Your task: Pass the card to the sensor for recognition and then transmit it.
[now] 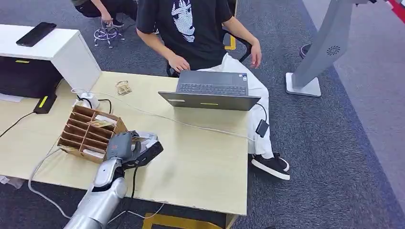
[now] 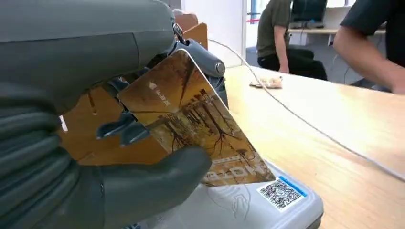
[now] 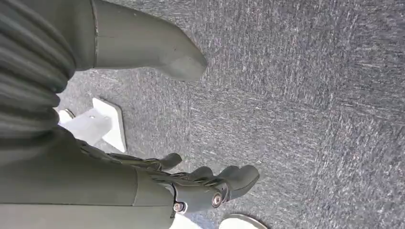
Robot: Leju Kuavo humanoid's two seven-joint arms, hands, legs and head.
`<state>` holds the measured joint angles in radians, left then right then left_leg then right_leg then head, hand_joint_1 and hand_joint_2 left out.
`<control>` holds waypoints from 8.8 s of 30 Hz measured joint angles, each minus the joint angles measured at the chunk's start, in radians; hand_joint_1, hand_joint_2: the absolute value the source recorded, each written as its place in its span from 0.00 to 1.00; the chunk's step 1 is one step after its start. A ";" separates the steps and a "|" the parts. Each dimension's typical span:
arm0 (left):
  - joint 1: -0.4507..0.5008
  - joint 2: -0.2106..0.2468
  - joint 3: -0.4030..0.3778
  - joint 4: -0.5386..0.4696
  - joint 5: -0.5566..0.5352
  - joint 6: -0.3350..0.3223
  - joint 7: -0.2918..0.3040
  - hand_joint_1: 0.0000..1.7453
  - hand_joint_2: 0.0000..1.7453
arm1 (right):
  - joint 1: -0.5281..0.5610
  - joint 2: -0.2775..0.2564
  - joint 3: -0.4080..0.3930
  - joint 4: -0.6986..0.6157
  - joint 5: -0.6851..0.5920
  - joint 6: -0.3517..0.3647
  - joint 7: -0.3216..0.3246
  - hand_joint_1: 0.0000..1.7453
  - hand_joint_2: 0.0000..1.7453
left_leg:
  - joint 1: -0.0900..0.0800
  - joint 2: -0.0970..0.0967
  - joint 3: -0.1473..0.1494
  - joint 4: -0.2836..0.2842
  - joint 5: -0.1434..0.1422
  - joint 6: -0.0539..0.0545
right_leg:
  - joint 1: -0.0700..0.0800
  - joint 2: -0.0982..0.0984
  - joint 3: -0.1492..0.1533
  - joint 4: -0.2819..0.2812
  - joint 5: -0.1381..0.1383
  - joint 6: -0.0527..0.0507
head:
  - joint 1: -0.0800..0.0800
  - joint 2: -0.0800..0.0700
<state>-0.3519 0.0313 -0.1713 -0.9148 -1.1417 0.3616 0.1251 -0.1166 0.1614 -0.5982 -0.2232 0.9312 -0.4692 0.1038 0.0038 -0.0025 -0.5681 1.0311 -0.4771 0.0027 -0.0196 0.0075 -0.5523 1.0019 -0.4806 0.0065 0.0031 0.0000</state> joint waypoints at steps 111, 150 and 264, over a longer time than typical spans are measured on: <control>-0.070 0.280 -0.002 -0.856 0.437 -0.265 -0.206 0.00 1.00 | 0.055 0.032 -0.116 0.010 0.050 -0.065 -0.059 0.00 1.00 | 0.000 0.005 -0.012 0.000 0.001 0.000 | 0.000 0.006 -0.014 0.001 0.002 0.001 | 0.000 0.000; 0.286 1.043 0.146 -1.130 0.399 -0.673 0.065 0.00 1.00 | 0.067 0.046 -0.227 0.010 0.050 -0.056 -0.042 0.00 1.00 | 0.004 0.003 -0.013 0.000 0.000 -0.001 | 0.003 0.003 -0.013 0.001 0.001 -0.002 | -0.001 0.000; 0.076 0.322 0.015 -0.563 -0.070 -0.141 -0.044 0.00 1.00 | 0.037 0.050 -0.284 0.008 0.119 -0.034 -0.138 0.00 1.00 | 0.004 0.003 -0.013 0.000 0.001 -0.002 | 0.003 0.004 -0.015 0.001 0.002 -0.003 | -0.001 0.000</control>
<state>-0.2761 0.3532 -0.1560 -1.4774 -1.2116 0.2210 0.0813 -0.0800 0.2117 -0.8820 -0.2151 1.0498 -0.5032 -0.0343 0.0077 0.0008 -0.5808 1.0316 -0.4758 0.0002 -0.0161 0.0113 -0.5669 1.0030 -0.4783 0.0032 0.0023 0.0000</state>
